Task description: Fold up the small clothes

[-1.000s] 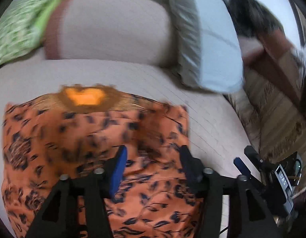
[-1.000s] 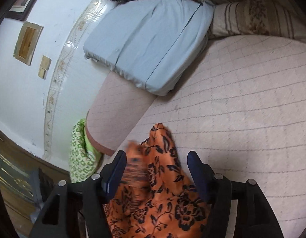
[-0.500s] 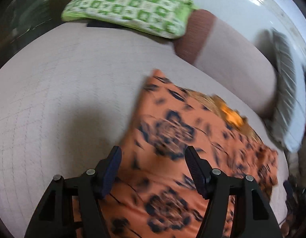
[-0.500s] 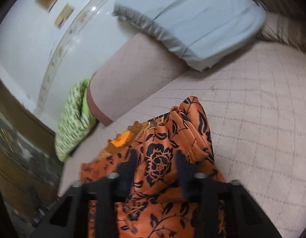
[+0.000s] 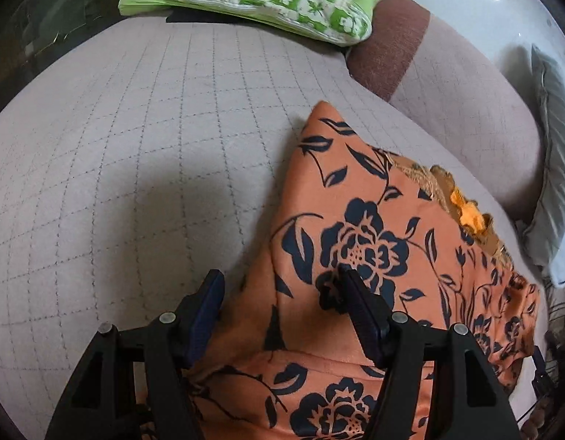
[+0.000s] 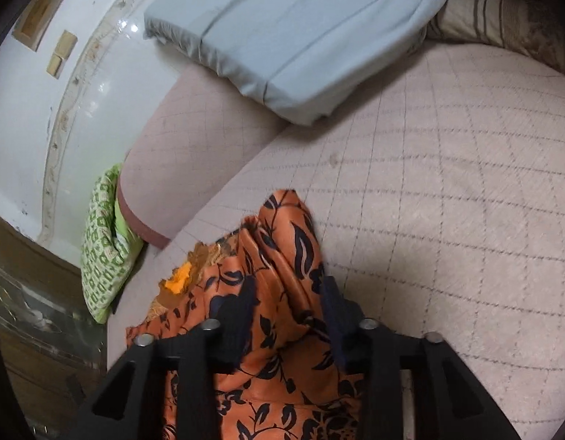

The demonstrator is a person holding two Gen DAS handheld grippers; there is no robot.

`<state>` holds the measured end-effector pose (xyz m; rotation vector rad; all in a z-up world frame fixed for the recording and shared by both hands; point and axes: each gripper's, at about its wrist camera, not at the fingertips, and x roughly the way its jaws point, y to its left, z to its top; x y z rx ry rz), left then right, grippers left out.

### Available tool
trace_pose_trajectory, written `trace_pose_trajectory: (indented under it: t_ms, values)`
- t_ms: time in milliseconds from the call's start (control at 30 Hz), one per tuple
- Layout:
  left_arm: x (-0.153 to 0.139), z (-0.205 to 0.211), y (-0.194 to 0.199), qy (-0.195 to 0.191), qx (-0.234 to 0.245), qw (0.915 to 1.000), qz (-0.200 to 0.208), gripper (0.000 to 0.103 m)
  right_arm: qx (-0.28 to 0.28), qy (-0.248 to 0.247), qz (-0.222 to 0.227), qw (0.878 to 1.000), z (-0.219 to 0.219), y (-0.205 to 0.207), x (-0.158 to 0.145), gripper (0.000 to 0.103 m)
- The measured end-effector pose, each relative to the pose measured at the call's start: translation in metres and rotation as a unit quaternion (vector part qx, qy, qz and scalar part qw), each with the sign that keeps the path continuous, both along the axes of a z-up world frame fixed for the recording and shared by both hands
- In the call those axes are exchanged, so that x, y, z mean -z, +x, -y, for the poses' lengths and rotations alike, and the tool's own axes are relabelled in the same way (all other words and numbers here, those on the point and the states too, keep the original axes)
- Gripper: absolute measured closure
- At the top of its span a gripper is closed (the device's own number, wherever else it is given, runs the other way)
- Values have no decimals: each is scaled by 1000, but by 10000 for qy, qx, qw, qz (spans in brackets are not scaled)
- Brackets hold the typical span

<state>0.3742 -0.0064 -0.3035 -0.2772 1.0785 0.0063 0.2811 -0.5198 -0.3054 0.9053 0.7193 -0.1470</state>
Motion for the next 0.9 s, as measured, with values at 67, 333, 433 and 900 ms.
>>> trace_pose_trajectory:
  t_ms: [67,333,433,900]
  values:
    - [1,7,2,102,22,9999,1,36,34,-97,-84,9999,-4,3,2,39]
    - [5,9,7,121,-10,9999,-21,36,-424,-1103,-635,9910,-40,22,1,88]
    - [4,6,9,104,-52,9999,-29,36,-479,-1471,-758,9850,-54,19,-9,91]
    - [3,10,14,454,-134,9989,-32,36,-165,-1278,-1270,9835,-33,-4,-7,79]
